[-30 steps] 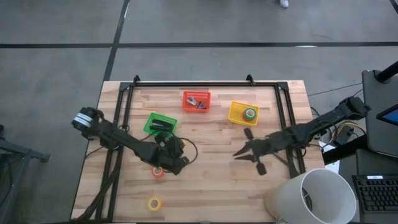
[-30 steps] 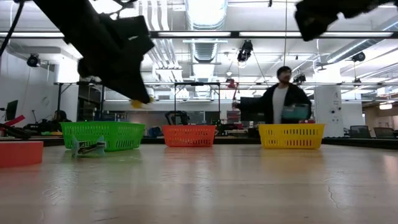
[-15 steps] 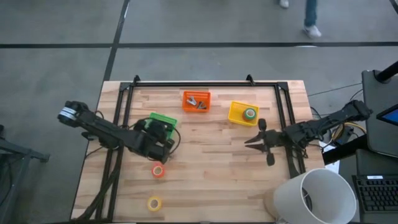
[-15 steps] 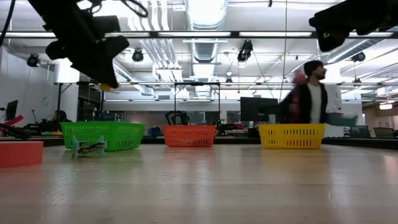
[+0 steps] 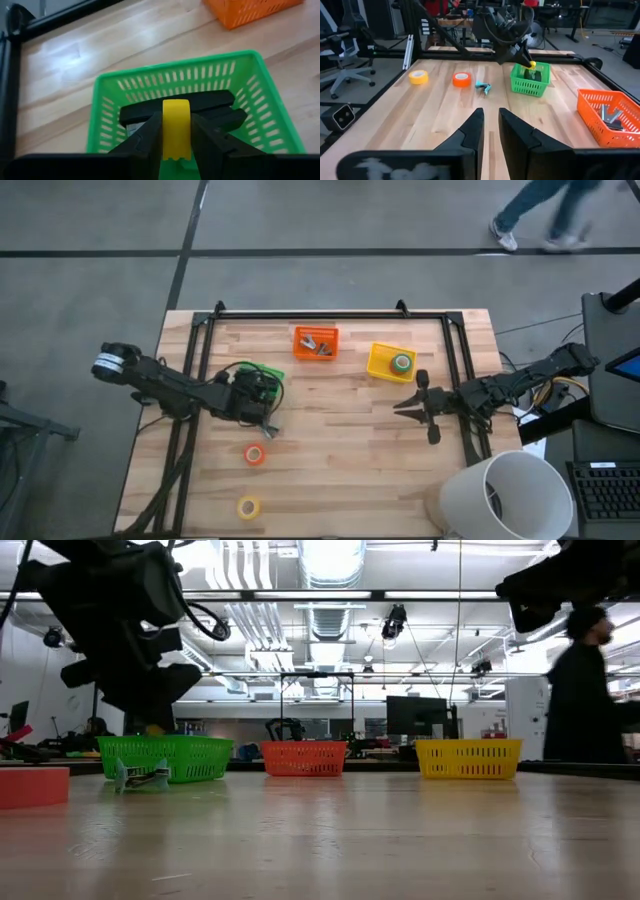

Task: Pick and place Stapler, Stapler remover, tape
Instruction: Put the yellow stapler into the green basket, then put the light blue staple remover into the orange basket

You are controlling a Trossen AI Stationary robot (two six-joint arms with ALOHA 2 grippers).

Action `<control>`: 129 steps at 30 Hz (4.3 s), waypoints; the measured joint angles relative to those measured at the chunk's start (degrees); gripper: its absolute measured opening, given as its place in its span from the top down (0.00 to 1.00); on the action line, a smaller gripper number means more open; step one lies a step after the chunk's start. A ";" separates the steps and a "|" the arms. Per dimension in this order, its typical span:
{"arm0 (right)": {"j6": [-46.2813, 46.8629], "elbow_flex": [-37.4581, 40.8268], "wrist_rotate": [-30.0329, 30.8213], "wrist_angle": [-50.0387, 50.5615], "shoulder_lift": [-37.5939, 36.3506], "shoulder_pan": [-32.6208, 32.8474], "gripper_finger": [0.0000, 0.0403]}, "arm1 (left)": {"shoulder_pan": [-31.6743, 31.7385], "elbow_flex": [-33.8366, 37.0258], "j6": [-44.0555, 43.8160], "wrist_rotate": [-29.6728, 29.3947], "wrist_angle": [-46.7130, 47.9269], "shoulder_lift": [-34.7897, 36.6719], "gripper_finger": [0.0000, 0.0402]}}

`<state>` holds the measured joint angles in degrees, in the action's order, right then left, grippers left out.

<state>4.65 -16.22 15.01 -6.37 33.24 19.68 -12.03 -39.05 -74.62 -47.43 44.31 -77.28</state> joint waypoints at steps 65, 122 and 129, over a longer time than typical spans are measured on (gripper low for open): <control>0.93 2.42 -9.51 -1.66 0.25 0.07 0.87 | -16.11 -5.11 40.26 28.30 -13.52 -0.14 0.54; 0.87 2.42 -9.47 -1.62 0.34 0.05 0.87 | -16.64 5.36 58.07 27.43 -23.47 -0.10 0.92; 0.70 2.42 -9.45 -1.62 0.34 0.05 0.87 | -16.59 4.34 57.72 25.71 -25.61 -0.17 0.98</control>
<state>5.35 -13.80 5.56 -7.99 33.58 19.73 -28.62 -34.71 -16.90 -21.72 18.70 -77.45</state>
